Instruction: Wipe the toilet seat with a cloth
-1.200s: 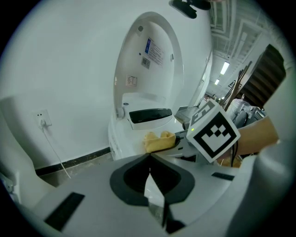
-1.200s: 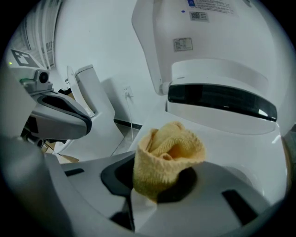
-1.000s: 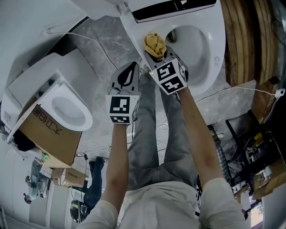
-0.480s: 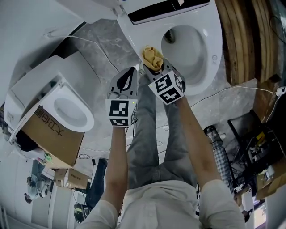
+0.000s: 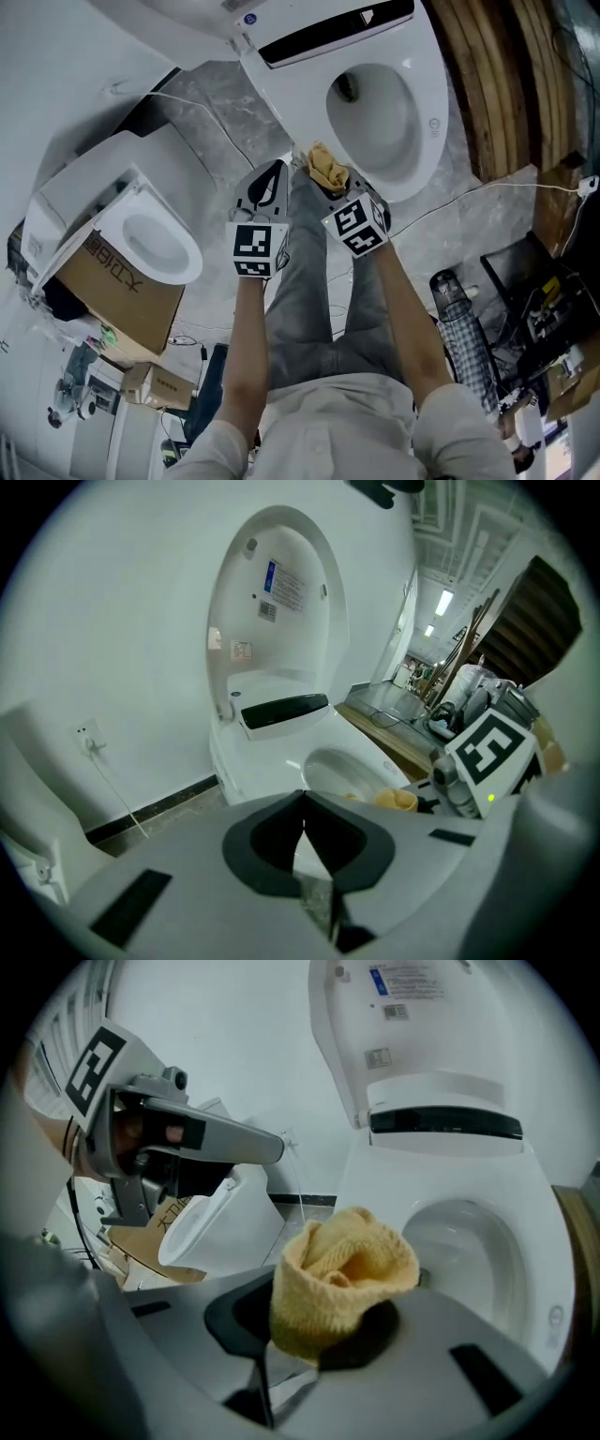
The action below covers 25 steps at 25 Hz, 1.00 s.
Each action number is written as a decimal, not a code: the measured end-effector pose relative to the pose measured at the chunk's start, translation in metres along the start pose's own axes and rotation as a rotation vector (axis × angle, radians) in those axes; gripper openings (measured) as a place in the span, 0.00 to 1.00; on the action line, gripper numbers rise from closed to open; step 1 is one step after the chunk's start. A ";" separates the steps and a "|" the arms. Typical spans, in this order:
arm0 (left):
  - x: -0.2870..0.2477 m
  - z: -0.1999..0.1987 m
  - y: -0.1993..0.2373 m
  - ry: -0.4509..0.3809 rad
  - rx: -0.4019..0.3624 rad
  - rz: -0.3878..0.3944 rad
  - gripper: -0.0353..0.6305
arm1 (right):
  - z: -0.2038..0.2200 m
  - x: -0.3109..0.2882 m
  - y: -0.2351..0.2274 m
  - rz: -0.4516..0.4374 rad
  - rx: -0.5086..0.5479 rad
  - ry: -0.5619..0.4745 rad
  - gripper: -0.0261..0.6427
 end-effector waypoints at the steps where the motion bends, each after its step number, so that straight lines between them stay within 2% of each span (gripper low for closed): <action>1: 0.002 -0.004 -0.003 -0.002 -0.003 0.006 0.07 | -0.002 0.010 0.002 0.010 -0.007 -0.010 0.17; 8: 0.011 -0.045 -0.034 -0.020 -0.038 0.072 0.07 | -0.046 0.092 -0.009 0.136 -0.046 -0.124 0.17; 15: 0.024 -0.116 -0.082 -0.085 -0.111 0.151 0.07 | -0.109 0.179 -0.019 0.238 -0.013 -0.266 0.17; 25: 0.056 -0.215 -0.145 -0.225 -0.196 0.186 0.07 | -0.200 0.297 -0.018 0.357 0.075 -0.519 0.17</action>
Point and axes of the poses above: the fingertips, and each gripper's own axes: x backward along the fingers, y to its left, z out of its underside, the point moved 7 cm from there along x, backward along the fingers, and after that the axes turned 15 degrees about -y, right-handed, at the moved point
